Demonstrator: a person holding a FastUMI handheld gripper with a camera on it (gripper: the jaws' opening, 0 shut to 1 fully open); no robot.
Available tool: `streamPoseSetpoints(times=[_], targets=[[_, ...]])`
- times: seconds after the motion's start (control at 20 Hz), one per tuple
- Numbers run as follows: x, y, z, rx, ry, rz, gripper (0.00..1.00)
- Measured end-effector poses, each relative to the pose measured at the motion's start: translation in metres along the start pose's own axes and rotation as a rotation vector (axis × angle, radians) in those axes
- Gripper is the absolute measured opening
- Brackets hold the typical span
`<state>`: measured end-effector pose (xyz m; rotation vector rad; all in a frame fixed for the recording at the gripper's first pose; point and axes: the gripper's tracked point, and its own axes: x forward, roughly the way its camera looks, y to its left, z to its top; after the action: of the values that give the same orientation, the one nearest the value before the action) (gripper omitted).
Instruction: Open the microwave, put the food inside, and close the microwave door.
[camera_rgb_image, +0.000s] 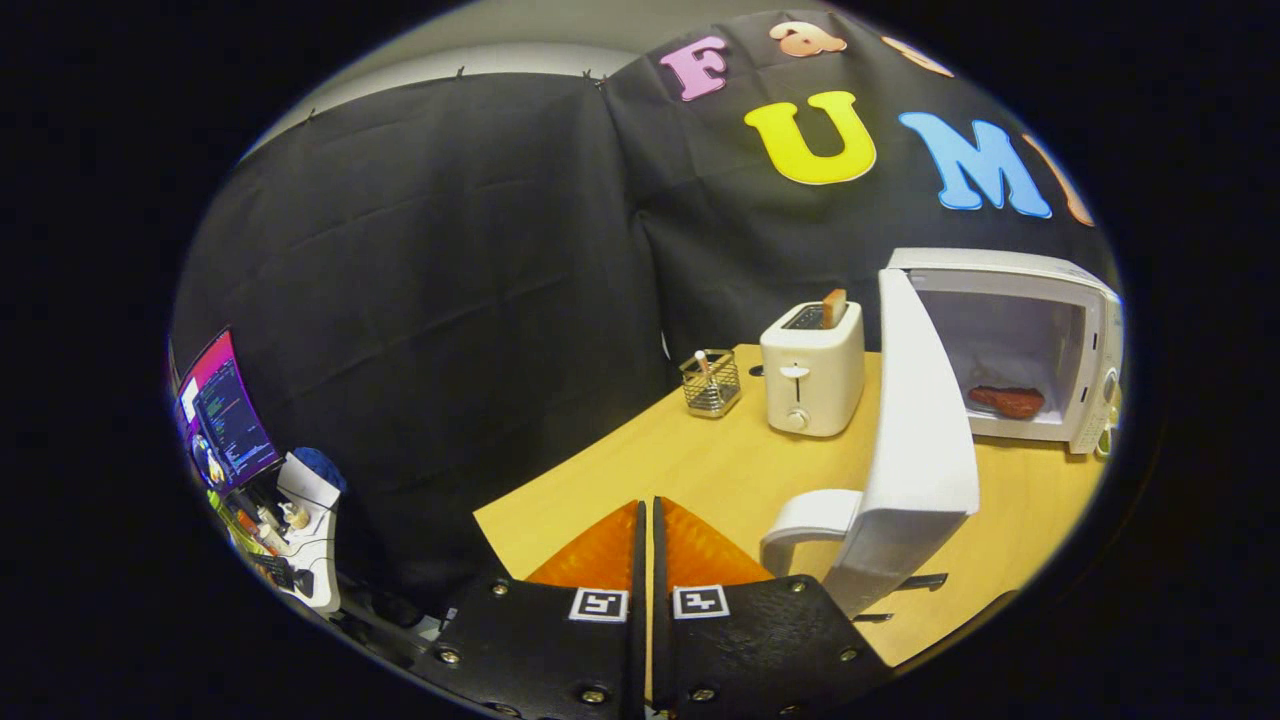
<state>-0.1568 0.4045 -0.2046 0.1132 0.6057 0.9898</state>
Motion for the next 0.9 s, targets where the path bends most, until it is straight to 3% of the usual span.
streamPoseSetpoints(times=[0.15,0.35,0.55,0.8,0.9], targets=[[0.005,-0.009,-0.004,0.042,0.013,0.009,0.00],[0.000,-0.015,-0.013,-0.023,0.030,-0.012,0.00],[-0.005,-0.029,-0.017,0.002,0.040,-0.019,0.00],[-0.018,-0.076,-0.013,0.023,0.035,-0.122,0.00],[-0.028,-0.090,-0.012,0.045,0.021,-0.126,0.00]])
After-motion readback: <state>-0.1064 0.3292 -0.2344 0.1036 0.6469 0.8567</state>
